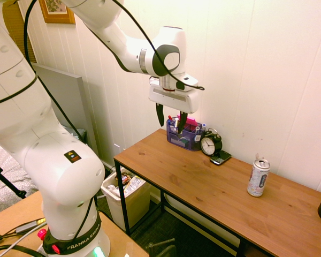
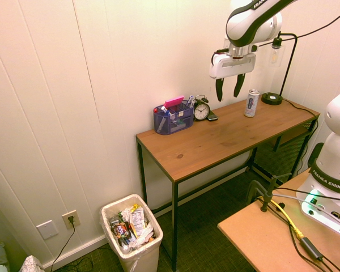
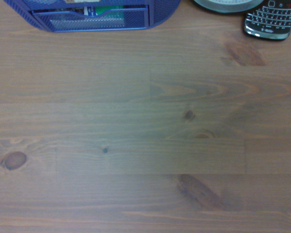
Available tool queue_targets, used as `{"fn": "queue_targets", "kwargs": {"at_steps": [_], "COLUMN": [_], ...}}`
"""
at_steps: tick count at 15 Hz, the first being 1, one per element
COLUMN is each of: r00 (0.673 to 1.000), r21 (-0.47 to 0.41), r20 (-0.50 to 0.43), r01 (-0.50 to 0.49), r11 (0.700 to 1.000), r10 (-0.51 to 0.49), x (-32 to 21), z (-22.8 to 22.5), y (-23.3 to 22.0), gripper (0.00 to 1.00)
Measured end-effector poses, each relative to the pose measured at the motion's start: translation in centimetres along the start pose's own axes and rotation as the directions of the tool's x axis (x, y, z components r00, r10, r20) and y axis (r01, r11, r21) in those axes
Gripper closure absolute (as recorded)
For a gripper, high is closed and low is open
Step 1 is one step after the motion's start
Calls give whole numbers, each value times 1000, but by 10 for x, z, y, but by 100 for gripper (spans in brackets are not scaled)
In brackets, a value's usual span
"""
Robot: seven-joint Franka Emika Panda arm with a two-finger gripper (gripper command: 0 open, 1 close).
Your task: Throw the can in the trash bin
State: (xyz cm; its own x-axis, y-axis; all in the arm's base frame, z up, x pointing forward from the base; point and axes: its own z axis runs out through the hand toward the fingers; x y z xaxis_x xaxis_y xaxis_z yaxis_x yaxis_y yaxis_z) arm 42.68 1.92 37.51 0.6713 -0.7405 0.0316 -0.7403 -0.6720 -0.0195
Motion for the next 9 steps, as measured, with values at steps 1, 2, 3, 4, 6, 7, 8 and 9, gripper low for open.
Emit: {"fn": "queue_targets", "kwargs": {"at_steps": [1, 2, 3, 4, 6, 7, 8, 9], "r00": [1000, 1000, 999, 998, 992, 986, 978, 967], "r21": [1, 8, 13, 13, 3, -3, -7, -10], "r20": [2, 10, 22, 30, 46, 52, 56, 57], "r01": [-1, -10, -28, -50, -118, -160, -202, -248], "r11": [1000, 1000, 1000, 999, 993, 987, 979, 969], "r10": [1, 10, 28, 50, 118, 160, 202, 248], "x": [1, 4, 10, 19, 45, 62, 81, 101], "z": [1, 2, 5, 10, 28, 39, 48, 56], "y": [0, 2, 7, 13, 33, 47, 60, 74], "gripper": [0, 0, 0, 0, 0, 0, 0, 0]}}
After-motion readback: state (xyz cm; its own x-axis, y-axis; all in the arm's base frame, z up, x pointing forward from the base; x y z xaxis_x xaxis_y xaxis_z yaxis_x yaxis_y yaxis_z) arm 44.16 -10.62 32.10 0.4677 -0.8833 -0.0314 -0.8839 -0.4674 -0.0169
